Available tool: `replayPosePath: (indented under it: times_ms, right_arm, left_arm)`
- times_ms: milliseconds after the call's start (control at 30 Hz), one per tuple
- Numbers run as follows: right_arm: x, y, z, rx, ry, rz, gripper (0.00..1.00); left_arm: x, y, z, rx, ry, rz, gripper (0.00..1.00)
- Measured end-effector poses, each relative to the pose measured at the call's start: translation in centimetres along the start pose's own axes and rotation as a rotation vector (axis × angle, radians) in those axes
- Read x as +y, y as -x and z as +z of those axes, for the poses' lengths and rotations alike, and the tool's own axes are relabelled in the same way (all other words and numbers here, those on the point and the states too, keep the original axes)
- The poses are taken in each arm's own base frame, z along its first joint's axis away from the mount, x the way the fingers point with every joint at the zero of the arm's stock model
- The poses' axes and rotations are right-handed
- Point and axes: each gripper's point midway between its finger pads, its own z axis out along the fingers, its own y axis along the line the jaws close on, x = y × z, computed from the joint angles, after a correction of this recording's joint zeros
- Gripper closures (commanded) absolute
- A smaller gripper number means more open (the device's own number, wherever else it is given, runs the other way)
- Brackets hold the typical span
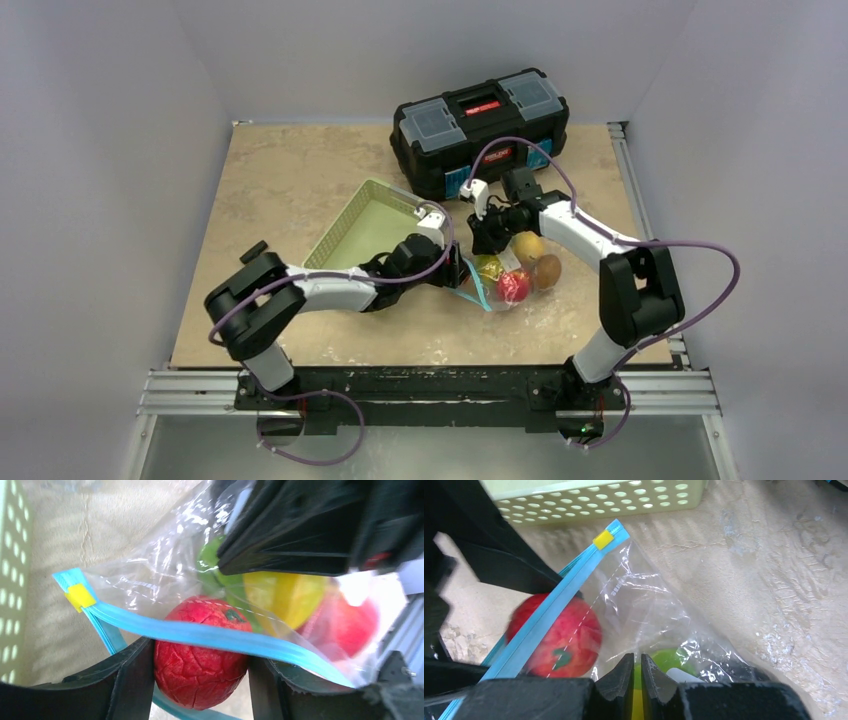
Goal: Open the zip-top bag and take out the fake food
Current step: Pick up the fake fruit from the zipper food storage bag.
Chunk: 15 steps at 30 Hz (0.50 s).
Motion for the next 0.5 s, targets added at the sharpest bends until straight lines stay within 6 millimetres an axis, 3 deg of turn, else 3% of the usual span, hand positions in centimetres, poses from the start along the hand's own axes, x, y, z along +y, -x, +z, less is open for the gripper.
replayPosePath:
  times_ms: [167,233,500]
  right_arm:
    - [0.0,0.4,-0.4,-0.014,-0.009,-0.009,0.89]
    - [0.0,0.4,-0.5,-0.015,-0.010,-0.010,0.89]
    - [0.0,0.7,-0.8,-0.025,-0.014,-0.024,0.88]
  left_arm:
    - [-2.5,3.5,-3.1,-0.067,-0.069,-0.014,1.00]
    - [-3.0,4.0,-4.1,-0.079,-0.093,-0.023,1.00]
    - [-1.4,0.8,-6.5,0.004,-0.085,-0.043,1.00]
